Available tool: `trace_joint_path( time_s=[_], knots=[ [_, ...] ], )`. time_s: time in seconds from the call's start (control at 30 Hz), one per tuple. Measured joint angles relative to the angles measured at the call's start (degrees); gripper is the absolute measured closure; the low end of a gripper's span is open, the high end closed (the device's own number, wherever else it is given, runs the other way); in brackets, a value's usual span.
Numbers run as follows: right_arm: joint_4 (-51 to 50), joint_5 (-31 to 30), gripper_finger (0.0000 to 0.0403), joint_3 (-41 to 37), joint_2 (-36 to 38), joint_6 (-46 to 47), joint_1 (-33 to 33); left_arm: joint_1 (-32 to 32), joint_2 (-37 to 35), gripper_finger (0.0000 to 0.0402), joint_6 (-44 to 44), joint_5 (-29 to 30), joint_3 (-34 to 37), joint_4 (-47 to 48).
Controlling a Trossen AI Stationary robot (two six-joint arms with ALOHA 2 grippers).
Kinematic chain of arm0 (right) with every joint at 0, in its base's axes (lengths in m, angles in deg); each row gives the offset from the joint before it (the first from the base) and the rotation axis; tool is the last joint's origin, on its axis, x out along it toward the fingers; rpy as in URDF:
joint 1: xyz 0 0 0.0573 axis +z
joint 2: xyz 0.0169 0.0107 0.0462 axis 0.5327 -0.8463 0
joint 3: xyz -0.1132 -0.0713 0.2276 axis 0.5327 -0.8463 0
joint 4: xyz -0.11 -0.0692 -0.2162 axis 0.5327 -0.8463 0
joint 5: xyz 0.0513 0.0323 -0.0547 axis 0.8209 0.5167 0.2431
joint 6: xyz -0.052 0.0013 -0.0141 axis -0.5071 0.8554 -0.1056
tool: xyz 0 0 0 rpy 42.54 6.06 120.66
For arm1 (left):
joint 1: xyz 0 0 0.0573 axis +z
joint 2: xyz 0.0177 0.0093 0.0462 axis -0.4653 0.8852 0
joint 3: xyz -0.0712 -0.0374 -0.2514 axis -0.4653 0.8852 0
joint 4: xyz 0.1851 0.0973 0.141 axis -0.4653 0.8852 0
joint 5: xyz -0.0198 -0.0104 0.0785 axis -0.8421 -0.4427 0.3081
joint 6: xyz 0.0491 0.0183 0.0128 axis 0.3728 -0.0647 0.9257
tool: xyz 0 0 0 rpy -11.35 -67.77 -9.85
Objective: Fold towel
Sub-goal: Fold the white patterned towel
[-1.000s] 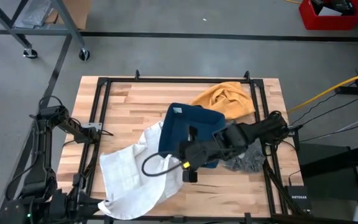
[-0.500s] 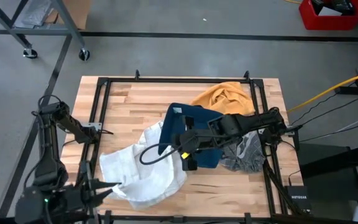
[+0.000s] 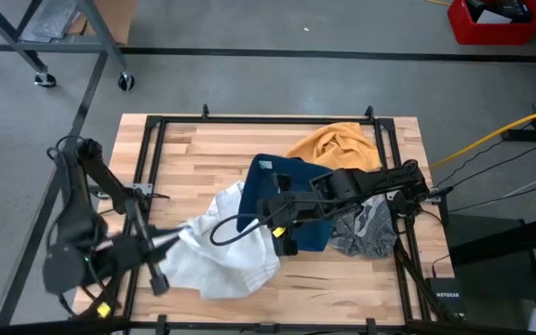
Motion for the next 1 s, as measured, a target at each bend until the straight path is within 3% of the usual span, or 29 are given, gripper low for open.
trace_joint_path(
  time_s=[0.1,0.2,0.33,0.6,0.73,1.0],
  knots=[
    [0.0,1.3,0.0403,0.0,0.0,0.1,0.0,-1.5,-4.0,0.0402,-16.6,0.0,0.0,17.0],
    [0.1,3.0,0.0403,0.0,0.0,0.1,0.0,-3.7,-7.3,0.0401,-40.8,-0.4,0.0,36.8],
    [1.1,3.2,0.0403,0.0,0.0,0.1,0.0,-6.3,-9.6,0.0401,-64.0,-6.5,0.0,54.7],
    [5.3,5.3,0.0403,0.0,-0.1,0.0,0.0,-8.6,-10.5,0.0402,-86.0,-24.8,0.1,74.9],
    [6.5,5.3,0.0403,0.1,-1.6,-0.1,0.0,-8.2,-10.9,0.0402,-87.8,-32.4,0.5,74.6],
    [5.5,9.5,0.0403,-0.1,-7.0,2.0,0.4,-8.2,-8.8,0.0401,-103.3,-50.4,2.8,74.5]
  ],
)
